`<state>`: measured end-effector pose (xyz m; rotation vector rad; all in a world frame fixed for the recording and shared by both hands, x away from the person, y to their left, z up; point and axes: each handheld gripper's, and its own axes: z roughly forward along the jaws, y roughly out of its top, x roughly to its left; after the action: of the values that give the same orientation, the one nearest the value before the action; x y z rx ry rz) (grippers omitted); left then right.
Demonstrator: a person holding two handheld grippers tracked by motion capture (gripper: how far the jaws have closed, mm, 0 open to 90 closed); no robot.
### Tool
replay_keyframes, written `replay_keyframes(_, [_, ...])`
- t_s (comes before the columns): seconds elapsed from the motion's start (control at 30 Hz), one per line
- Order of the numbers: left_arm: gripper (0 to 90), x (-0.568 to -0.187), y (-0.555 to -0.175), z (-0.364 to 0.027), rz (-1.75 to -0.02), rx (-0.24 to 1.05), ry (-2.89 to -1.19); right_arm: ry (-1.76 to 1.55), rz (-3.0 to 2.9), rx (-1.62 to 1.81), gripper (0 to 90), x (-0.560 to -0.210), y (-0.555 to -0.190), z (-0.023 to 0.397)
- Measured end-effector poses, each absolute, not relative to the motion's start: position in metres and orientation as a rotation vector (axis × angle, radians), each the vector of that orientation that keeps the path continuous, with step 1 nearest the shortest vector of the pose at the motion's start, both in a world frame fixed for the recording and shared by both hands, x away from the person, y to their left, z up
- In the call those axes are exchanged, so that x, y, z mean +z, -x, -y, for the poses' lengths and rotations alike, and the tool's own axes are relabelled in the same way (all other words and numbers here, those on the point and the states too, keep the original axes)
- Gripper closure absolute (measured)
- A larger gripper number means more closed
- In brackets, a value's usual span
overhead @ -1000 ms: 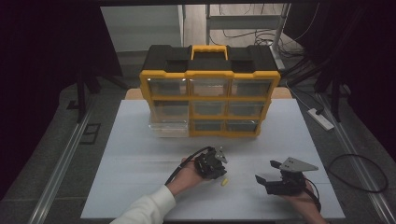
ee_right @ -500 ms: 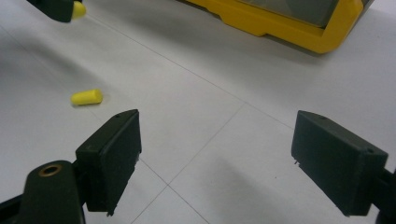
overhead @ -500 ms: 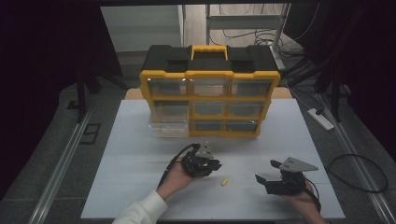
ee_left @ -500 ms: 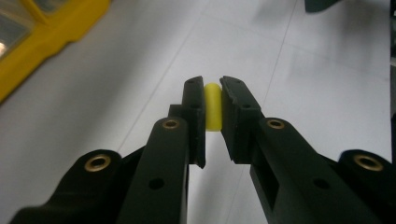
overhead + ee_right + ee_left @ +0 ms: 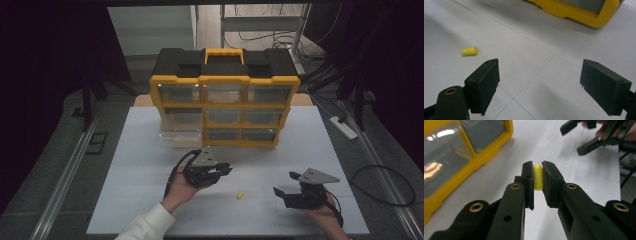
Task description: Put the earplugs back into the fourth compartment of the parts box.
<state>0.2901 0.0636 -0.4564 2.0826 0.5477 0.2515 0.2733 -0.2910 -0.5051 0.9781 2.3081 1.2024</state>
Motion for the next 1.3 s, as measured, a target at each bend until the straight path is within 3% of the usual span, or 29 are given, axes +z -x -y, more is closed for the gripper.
replay_keyframes(0.43, [79.6, -0.417, -0.278, -0.107, -0.574, 0.341, -1.921, -0.981, -2.312, 1.191, 16.6, -0.505, -0.274, 0.290])
replay_keyframes(1.3, [79.6, -0.387, -0.273, -0.147, -0.627, 0.378, -1.781, -0.987, -2.309, 1.189, 16.6, -0.506, -0.274, 0.291])
